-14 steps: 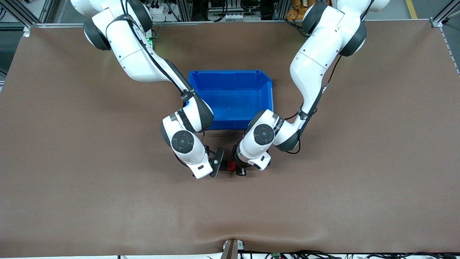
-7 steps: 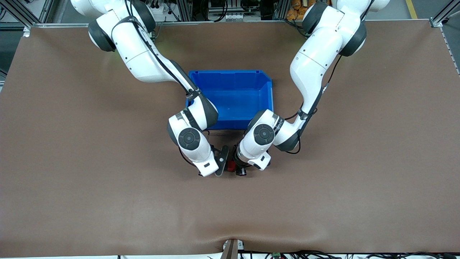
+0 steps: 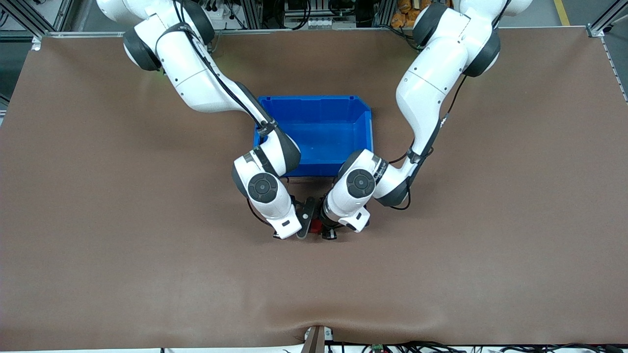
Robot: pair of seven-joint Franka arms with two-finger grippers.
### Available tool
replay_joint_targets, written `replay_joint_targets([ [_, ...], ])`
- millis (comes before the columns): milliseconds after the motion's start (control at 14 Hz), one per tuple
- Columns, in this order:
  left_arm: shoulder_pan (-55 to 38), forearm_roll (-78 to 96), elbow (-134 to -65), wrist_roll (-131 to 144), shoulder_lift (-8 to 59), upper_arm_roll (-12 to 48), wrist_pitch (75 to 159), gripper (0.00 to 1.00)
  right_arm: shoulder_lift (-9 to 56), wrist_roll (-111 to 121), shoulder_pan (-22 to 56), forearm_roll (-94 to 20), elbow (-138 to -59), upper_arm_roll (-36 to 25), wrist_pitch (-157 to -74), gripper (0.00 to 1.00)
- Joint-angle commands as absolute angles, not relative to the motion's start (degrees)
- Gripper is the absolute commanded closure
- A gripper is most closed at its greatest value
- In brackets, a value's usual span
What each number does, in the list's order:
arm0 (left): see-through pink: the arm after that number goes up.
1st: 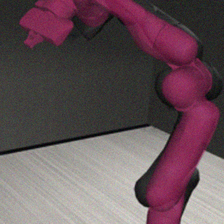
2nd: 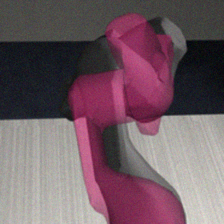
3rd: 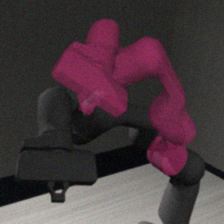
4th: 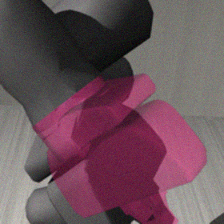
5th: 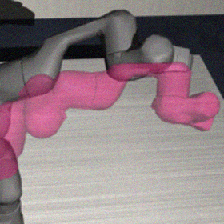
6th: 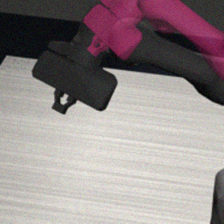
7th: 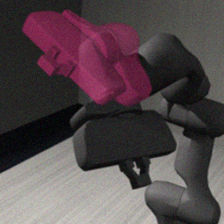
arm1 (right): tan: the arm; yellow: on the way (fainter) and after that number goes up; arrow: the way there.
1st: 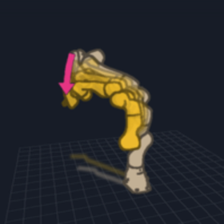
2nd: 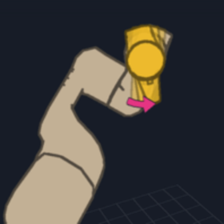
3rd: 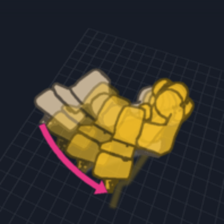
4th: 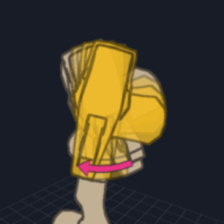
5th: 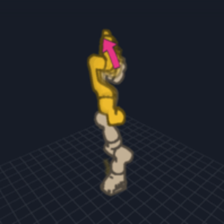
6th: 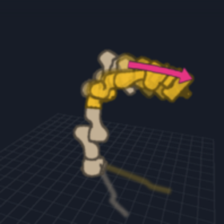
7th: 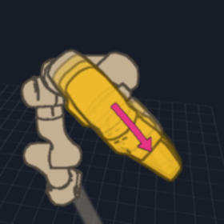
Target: Attach green and red cubes to black cube
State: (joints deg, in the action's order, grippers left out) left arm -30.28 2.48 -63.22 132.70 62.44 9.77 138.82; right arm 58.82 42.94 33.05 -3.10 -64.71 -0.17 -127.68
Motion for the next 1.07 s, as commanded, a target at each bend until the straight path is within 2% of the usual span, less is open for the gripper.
replay_joint_targets([
  [0, -30.4, 3.2, -61.5, 133.6, 63.6, 8.9, 137.9, 0.00, 59.8, 41.7, 33.6, -3.1, -63.1, -0.6, -127.7, 0.00],
  [430, -30.2, 2.9, -61.5, 133.3, 61.5, 8.9, 134.0, 0.00, 57.4, 41.7, 32.3, -3.7, -63.5, -0.6, -126.7, 0.00],
  [717, -29.1, 2.7, -61.5, 132.3, 58.3, 9.2, 127.9, 0.00, 48.8, 41.9, 27.6, -3.9, -71.3, -0.6, -125.3, 0.00],
  [1003, -27.2, 3.1, -61.5, 129.4, 55.0, 9.9, 121.3, 0.00, 42.1, 41.8, 22.3, -4.0, -71.8, -0.5, -117.5, 0.00],
])
